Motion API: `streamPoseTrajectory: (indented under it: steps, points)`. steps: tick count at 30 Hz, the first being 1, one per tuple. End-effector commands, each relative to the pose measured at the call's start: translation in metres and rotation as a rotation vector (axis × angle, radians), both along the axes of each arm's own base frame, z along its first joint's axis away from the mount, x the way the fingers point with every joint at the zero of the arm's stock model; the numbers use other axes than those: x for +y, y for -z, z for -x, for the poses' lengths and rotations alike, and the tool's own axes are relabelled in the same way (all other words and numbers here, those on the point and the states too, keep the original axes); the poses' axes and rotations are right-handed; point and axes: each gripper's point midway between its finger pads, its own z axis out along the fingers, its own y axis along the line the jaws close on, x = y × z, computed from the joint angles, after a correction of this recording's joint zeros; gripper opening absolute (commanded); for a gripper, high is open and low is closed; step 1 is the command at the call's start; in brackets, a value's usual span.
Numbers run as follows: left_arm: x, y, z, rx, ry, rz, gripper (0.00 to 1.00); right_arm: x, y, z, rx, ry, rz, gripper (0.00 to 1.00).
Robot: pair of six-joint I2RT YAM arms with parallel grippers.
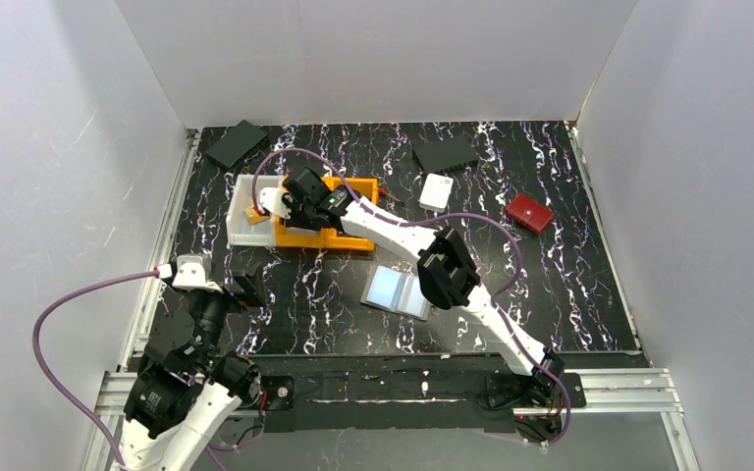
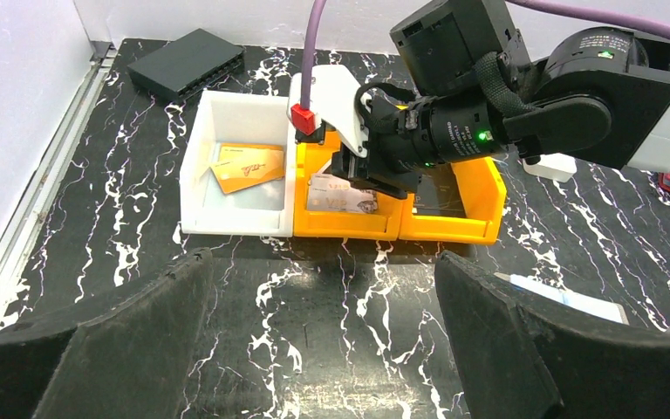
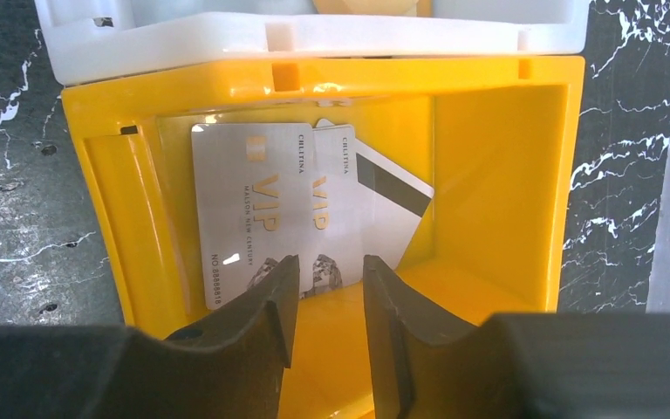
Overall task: Take the credit cards out of the card holder
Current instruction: Place the credit card in the storage box.
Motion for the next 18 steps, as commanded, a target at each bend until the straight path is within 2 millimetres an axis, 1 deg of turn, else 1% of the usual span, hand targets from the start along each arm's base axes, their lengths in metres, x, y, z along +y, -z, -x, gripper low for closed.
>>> streamPoseTrajectory:
  steps: [1,3,5,7,8,9,10,13,15,16,18]
  points:
    - [-0.002,-0.003,-0.001,-0.019,0.008,0.007,0.98,0.007,-0.067,-0.009,-0.072,0.026,-0.124,0.43]
    - [-0.008,-0.004,-0.002,-0.028,0.039,0.017,0.98,0.008,-0.082,-0.002,-0.061,0.013,-0.148,0.45]
    - [-0.016,-0.004,-0.003,-0.033,0.069,0.045,0.98,0.006,-0.099,0.008,-0.036,-0.009,-0.171,0.46]
    - [-0.026,-0.003,-0.004,-0.034,0.114,0.070,0.98,0.001,-0.121,0.021,-0.008,-0.034,-0.201,0.48]
    - [-0.032,-0.002,-0.004,-0.030,0.142,0.076,0.98,-0.001,-0.126,0.032,0.024,-0.065,-0.208,0.49]
    - [-0.038,-0.001,-0.003,-0.021,0.174,0.075,0.98,-0.006,-0.135,0.041,0.046,-0.080,-0.218,0.49]
    - [-0.045,0.000,-0.002,-0.007,0.213,0.073,0.98,-0.014,-0.138,0.050,0.071,-0.093,-0.212,0.50]
    - [-0.065,0.002,0.003,0.068,0.312,0.091,0.98,-0.040,-0.160,0.081,0.109,-0.142,-0.224,0.53]
    - [-0.082,0.002,0.007,0.136,0.386,0.130,0.98,-0.064,-0.173,0.104,0.113,-0.184,-0.231,0.57]
    - [-0.093,0.003,0.010,0.183,0.436,0.158,0.98,-0.080,-0.188,0.114,0.100,-0.199,-0.247,0.58]
    - [-0.116,0.008,0.017,0.290,0.524,0.241,0.98,-0.109,-0.192,0.127,0.139,-0.217,-0.251,0.58]
